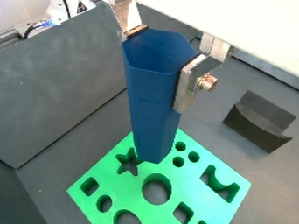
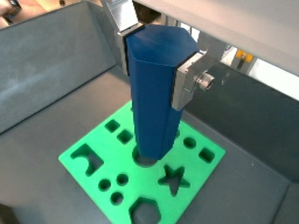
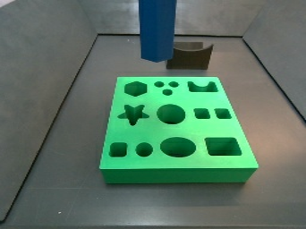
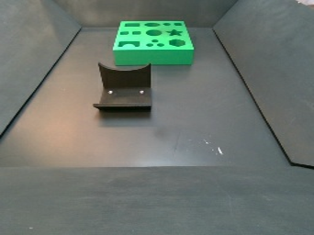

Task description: Insert the hexagon object.

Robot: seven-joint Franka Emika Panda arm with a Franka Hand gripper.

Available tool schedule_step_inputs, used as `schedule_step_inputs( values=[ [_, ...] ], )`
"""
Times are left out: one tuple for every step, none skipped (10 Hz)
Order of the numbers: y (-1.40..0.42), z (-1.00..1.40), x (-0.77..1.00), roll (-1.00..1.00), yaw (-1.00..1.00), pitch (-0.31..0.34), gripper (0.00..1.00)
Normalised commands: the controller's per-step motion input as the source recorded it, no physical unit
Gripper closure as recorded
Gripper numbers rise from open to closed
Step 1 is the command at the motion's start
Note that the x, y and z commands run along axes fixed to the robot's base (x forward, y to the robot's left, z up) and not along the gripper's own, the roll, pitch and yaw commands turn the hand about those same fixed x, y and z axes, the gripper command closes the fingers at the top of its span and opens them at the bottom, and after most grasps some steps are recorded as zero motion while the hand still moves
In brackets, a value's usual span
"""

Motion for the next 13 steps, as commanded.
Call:
schedule_step_inputs(
  values=[
    [0.87,-0.89,-0.24,0.11,-0.01,-0.127,1.0],
    [0.56,-0.78,-0.19,0.2,0.0,-0.127,1.0],
    [0.43,-0.69,-0.21,0.23,0.02,-0.123,1.0],
    [0.4,-0.67,-0.4,0.2,0.0,-0.124,1.0],
    [0.23,-0.42,-0.53,-0.14,-0.21,-0.224,1.0],
    [0.05,-0.39,-0.17,-0.22,0.0,-0.244,1.0],
    [0.0,-0.37,0.04,-0.19,0.0,-0.17,1.0],
    [-0.01,-0.37,-0.01,-0.11,0.0,-0.149,1.0],
    [-0.05,-0.29,-0.11,-0.02,0.0,-0.087,1.0],
    [-0.06,-0.23,-0.03,-0.03,0.0,-0.067,1.0],
    [-0.08,-0.2,-0.07,-0.02,0.02,-0.067,1.0],
    [-0.13,-0.2,-0.01,0.0,0.05,-0.069,1.0],
    [0.0,-0.35,0.0,-0.01,0.06,-0.07,1.0]
  ],
)
